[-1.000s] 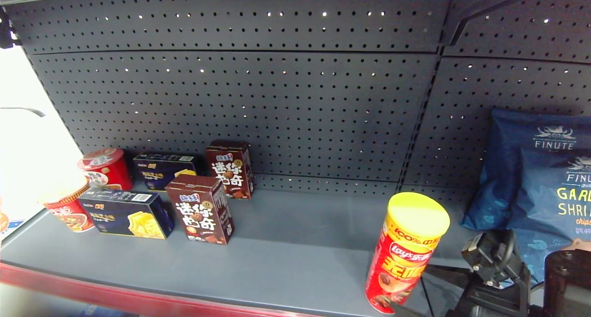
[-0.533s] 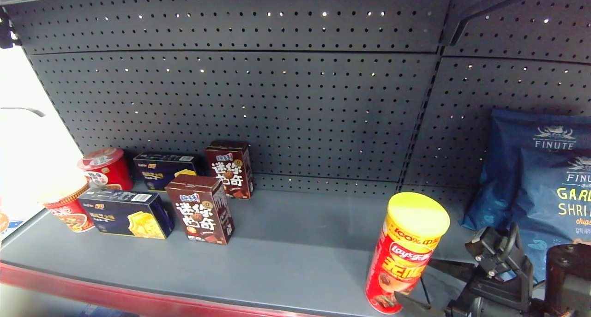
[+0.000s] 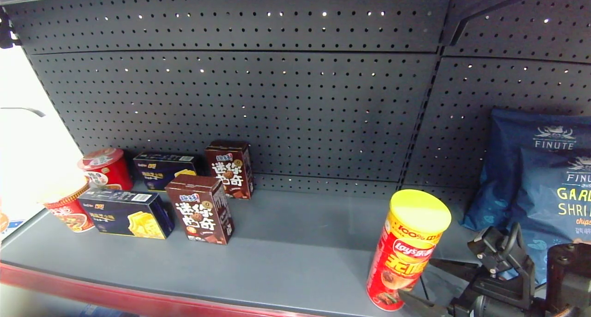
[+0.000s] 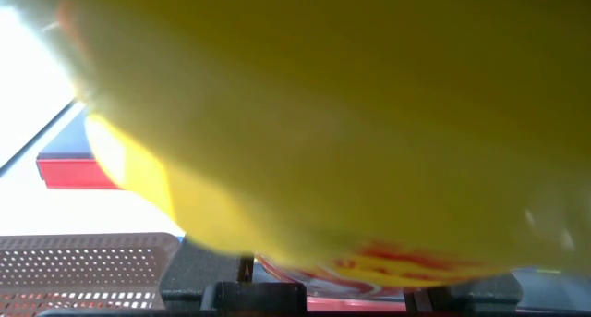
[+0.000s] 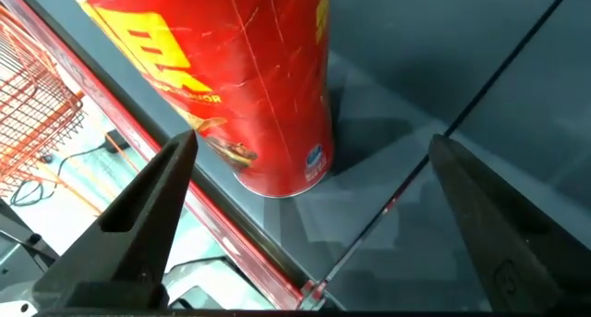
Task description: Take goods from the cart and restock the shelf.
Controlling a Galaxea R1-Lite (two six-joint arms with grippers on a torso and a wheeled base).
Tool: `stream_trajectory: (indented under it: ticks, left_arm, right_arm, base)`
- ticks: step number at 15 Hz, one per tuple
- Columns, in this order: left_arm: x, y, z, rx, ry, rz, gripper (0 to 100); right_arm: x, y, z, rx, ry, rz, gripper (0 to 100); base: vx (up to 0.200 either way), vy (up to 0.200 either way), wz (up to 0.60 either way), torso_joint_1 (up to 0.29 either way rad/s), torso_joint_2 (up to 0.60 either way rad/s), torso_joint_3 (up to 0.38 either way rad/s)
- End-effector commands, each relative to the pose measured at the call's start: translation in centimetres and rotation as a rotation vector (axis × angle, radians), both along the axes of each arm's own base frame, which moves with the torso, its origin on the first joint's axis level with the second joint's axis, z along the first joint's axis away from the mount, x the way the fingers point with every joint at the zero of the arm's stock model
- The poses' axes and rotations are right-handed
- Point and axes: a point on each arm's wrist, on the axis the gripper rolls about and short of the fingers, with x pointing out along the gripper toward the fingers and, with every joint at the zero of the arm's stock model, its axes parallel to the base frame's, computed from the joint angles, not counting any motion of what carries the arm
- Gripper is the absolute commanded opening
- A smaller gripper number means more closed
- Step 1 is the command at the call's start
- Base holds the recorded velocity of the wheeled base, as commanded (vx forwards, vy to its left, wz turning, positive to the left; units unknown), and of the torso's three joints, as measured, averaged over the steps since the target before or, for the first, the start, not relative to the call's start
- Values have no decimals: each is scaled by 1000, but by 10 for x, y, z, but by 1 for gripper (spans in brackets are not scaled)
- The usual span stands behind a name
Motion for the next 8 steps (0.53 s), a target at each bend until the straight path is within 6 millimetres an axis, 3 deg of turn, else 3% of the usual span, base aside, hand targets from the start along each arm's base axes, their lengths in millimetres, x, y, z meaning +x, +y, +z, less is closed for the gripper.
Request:
stream_trajectory:
  ticks: [1,5,8]
  left_arm:
    - [-1,0,-1,-2,-6,1,0]
    - [-2,0,-3,-2,-11,1,0]
    - [-2,0,-3,-2,-11,1,0]
  right_arm:
    - [0,-1,1,2,-4,-3,100]
    - [-7,-4,2,11,-16,6,100]
    - [-30,-19,12,13,-109,18,100]
  base:
    - [0,0,0,0,0,0]
    - [0,0,0,0,0,0]
    - [0,0,0,0,0,0]
